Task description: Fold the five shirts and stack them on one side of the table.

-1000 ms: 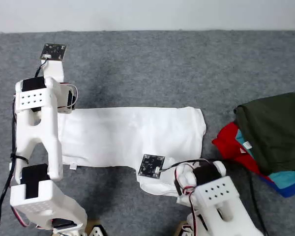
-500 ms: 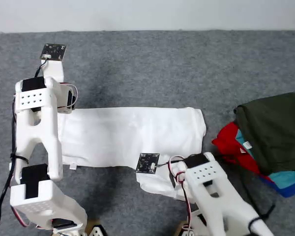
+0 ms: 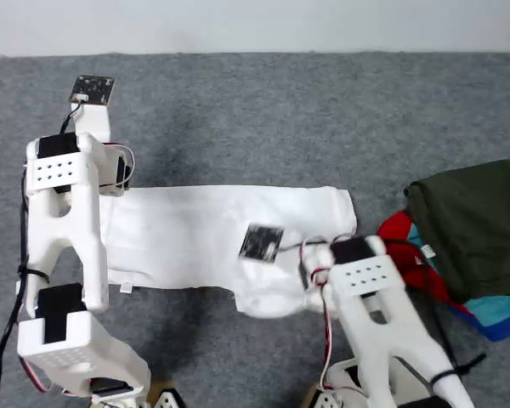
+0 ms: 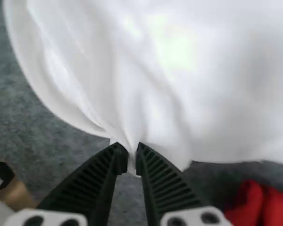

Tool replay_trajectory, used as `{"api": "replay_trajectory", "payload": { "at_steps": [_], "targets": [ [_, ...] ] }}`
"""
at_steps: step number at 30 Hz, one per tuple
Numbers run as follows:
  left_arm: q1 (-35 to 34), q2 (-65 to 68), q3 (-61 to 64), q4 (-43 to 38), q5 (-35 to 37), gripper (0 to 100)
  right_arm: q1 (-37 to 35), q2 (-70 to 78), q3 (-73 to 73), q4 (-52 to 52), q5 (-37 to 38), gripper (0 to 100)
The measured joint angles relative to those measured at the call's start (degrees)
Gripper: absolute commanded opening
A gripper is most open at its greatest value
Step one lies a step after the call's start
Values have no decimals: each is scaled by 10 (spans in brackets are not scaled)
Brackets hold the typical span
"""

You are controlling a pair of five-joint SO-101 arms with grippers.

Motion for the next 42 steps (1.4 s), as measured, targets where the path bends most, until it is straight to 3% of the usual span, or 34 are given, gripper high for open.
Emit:
{"api": "replay_trajectory", "payload": {
  "at_steps": [8, 18, 21, 24, 32, 37, 42],
  "targets": [
    [0, 0, 0, 0, 0, 111, 18, 4, -21, -37, -3, 13],
    [0, 0, 0, 0, 0, 111, 19, 6, -21, -163, -132, 19],
    [0, 0, 0, 0, 0, 111, 19, 10, -21, -196, -159, 80],
    [0, 0, 0, 0, 0, 111, 20, 40, -21, -234, -179, 139],
    [0, 0, 0, 0, 0, 111, 51, 192, -25, -377, -224, 142],
    [0, 0, 0, 0, 0, 111, 64, 206, -76, -348, -229, 141],
    [-18, -26, -1, 26, 31, 116, 70, 148, -171, -224, -229, 142]
  ]
}}
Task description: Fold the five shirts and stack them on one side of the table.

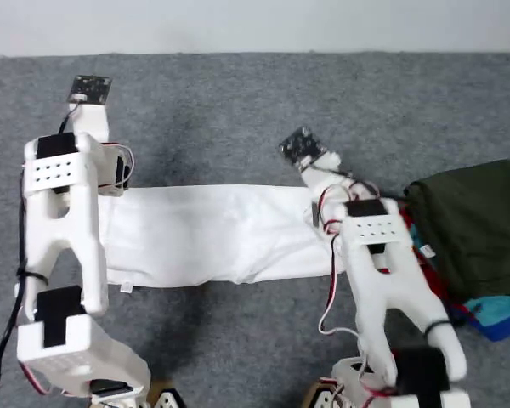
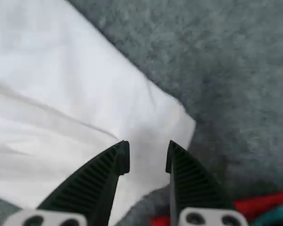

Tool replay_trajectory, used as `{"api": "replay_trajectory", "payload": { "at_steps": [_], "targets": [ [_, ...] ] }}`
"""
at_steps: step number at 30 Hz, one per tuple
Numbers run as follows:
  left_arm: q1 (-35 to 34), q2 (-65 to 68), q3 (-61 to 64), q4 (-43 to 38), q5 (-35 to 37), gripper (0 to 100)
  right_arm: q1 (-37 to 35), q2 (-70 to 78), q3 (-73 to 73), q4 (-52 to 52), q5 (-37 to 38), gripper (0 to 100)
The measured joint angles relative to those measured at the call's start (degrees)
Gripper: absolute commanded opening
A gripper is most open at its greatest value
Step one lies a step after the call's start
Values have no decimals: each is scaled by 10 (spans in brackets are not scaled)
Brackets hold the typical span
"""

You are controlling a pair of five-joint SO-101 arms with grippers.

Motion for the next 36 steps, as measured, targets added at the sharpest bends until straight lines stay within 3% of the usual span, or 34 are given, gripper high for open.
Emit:
{"api": "replay_trajectory", "payload": {
  "at_steps": [5, 10, 27, 30, 32, 36],
  "targets": [
    [-68, -7, -15, 86, 30, 118, -3, -68, -50, 121, 0, 141],
    [-89, 69, -16, 131, 18, 160, -2, -75, -50, 156, -4, 140],
    [-87, 298, -113, 118, 14, 159, -2, -76, -43, 156, -39, 140],
    [-84, 322, -122, 118, 14, 112, -3, -77, -43, 156, -39, 140],
    [-84, 329, -135, 120, 18, 17, -3, -77, -43, 156, -39, 140],
    [-60, 332, -153, 135, 25, 11, -3, -77, -43, 156, -39, 140]
  ]
}}
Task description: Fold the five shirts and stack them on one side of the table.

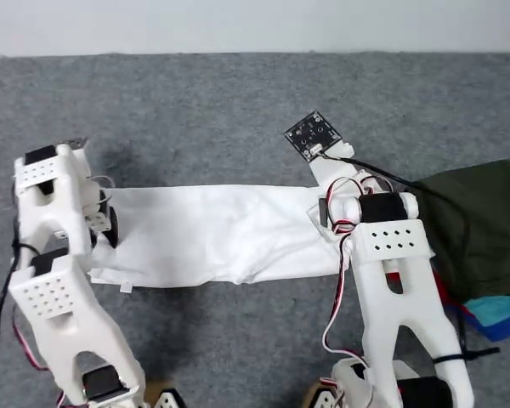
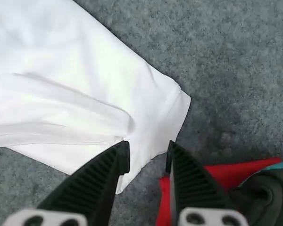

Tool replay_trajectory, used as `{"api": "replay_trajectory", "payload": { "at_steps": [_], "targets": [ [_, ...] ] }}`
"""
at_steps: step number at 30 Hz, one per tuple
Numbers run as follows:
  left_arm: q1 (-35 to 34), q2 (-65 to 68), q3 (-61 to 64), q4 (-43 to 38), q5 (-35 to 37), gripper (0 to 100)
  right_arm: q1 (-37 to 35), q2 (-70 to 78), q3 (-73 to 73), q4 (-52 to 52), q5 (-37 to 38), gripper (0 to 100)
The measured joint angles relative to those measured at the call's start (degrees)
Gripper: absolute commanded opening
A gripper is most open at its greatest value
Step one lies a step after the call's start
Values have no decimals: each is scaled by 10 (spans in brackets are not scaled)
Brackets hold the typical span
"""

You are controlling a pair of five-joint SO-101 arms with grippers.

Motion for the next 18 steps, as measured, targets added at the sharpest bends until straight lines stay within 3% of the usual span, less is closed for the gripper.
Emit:
{"api": "replay_trajectory", "payload": {
  "at_steps": [7, 15, 18],
  "targets": [
    [55, 1, -83, 83, 9, 11, 0, 0, 0, 0, 0, 140],
    [208, -136, -76, 94, 42, 12, 23, -33, 0, 10, -22, 140],
    [251, -150, -70, 94, 38, 12, -12, -34, 7, 44, -57, 140]
  ]
}}
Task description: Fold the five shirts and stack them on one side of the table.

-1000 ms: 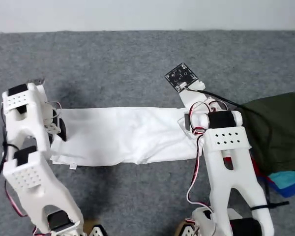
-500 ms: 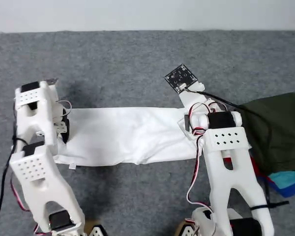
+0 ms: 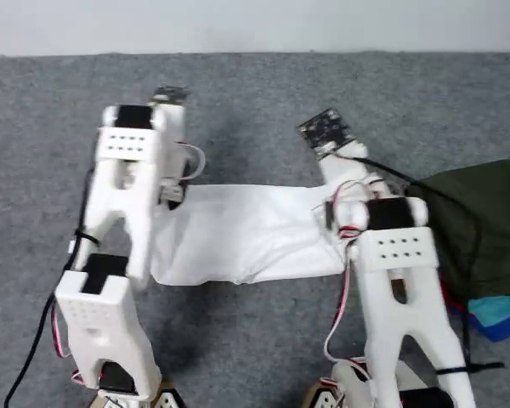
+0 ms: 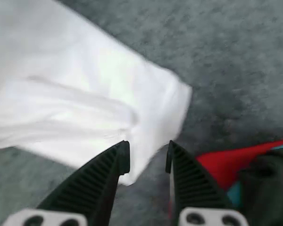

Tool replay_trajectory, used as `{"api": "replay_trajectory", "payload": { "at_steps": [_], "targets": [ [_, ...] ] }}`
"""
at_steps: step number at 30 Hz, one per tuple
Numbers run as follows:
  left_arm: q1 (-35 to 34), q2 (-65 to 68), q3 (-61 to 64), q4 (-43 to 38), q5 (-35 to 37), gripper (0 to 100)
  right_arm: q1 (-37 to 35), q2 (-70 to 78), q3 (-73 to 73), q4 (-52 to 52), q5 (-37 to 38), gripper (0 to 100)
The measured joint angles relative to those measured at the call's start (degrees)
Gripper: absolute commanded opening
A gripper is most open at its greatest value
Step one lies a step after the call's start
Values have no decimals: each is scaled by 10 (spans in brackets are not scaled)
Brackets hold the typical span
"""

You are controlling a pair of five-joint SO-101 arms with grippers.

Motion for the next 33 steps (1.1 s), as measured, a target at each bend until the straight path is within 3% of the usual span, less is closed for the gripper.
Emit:
{"api": "replay_trajectory", "payload": {
  "at_steps": [8, 15, 20, 29, 33],
  "targets": [
    [-55, -2, 2, 0, -4, 12, -177, 0, 120, -22, 4, 139],
    [-113, -2, 2, 0, -4, 12, -242, 0, 173, -134, 4, 139],
    [-111, -2, 2, 0, -4, 12, -251, 13, 177, -180, -4, 139],
    [-113, -2, 2, 0, -4, 12, -253, 178, 175, -388, -72, 139],
    [-113, -2, 2, 0, -4, 12, -253, 224, 149, -418, -80, 139]
  ]
}}
